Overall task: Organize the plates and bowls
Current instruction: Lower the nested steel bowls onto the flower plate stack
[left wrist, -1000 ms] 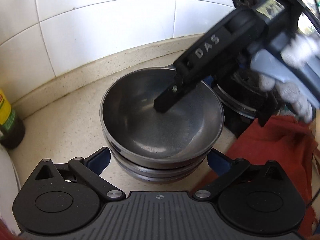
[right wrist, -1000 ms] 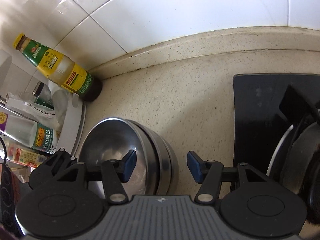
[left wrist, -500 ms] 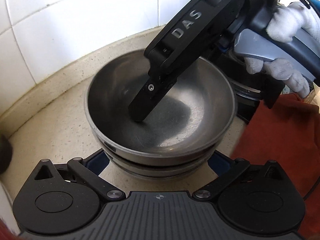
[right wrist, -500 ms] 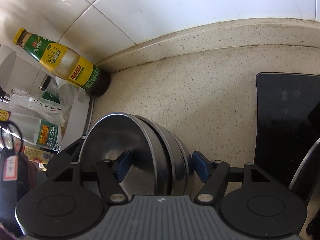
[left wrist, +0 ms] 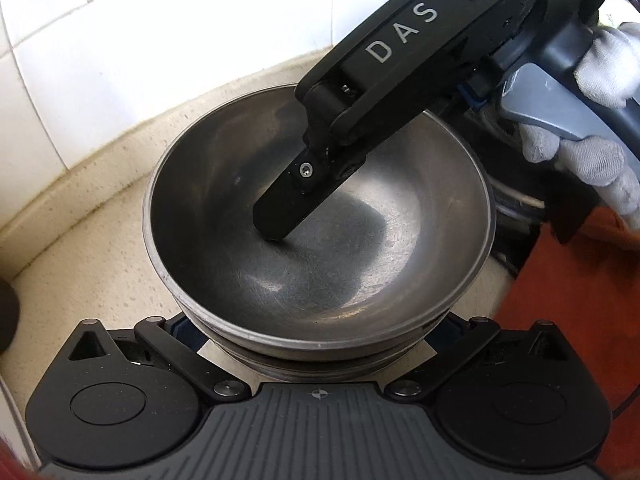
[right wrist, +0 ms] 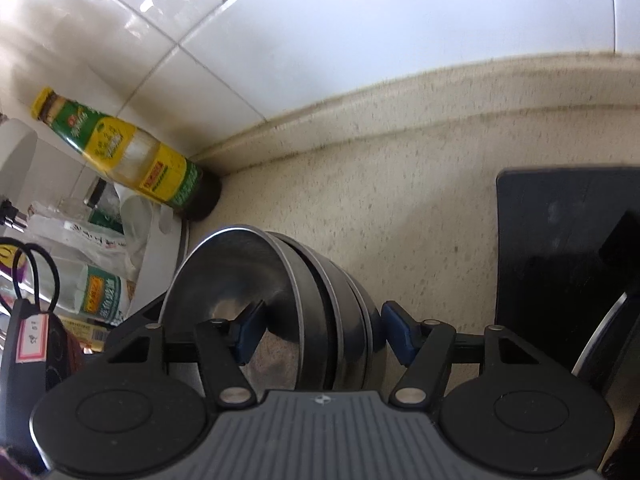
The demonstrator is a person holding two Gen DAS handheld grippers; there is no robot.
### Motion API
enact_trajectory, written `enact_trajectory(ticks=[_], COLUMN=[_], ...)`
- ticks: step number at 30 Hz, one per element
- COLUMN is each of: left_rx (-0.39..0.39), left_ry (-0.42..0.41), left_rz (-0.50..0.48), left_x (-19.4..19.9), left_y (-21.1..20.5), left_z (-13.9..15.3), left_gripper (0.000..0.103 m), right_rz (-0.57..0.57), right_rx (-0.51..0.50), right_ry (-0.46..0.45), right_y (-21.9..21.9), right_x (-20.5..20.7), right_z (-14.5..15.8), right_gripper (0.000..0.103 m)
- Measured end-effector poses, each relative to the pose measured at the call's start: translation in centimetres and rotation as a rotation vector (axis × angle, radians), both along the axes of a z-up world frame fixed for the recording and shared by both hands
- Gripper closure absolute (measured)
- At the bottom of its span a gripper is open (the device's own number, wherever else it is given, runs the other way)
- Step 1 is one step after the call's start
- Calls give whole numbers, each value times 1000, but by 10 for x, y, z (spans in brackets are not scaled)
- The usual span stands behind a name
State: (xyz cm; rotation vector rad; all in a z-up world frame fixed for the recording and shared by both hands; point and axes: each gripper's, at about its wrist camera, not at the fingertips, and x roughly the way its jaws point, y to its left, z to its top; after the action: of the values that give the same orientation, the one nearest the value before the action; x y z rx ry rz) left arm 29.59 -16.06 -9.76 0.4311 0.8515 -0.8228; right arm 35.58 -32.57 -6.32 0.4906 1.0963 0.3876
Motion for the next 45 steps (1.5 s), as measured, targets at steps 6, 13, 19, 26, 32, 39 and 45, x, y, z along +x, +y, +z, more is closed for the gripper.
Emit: enact_trajectory(ticks=[6, 13, 19, 26, 32, 39, 45], left_rx=[-25, -53, -54, -34, -28, -17, 1], left_ry=[-43, -101, -155, -232, -281, -285, -264], left_rz=[39, 80, 124, 215, 327, 479, 568], left_x=[10, 10, -11, -52, -99, -136, -170], left_y=[-14, -27, -26, -13, 9, 35, 59], left_z=[19, 45, 66, 95, 114, 114, 108], left_gripper=[0, 0, 0, 0, 0, 0, 0], right_rz=[-24, -36, -4, 86, 195, 333, 403], right_rx=[-12, -18, -8, 8, 21, 30, 36], right_ry=[-56, -118, -171, -245, -288, -289, -267], right_y=[-8, -17, -10, 16, 52, 102, 139], right_x=[7, 10, 1, -21, -39, -61, -88], right_z=[21, 51, 74, 106, 124, 126, 115], right_gripper=[42, 42, 42, 42, 42, 42, 42])
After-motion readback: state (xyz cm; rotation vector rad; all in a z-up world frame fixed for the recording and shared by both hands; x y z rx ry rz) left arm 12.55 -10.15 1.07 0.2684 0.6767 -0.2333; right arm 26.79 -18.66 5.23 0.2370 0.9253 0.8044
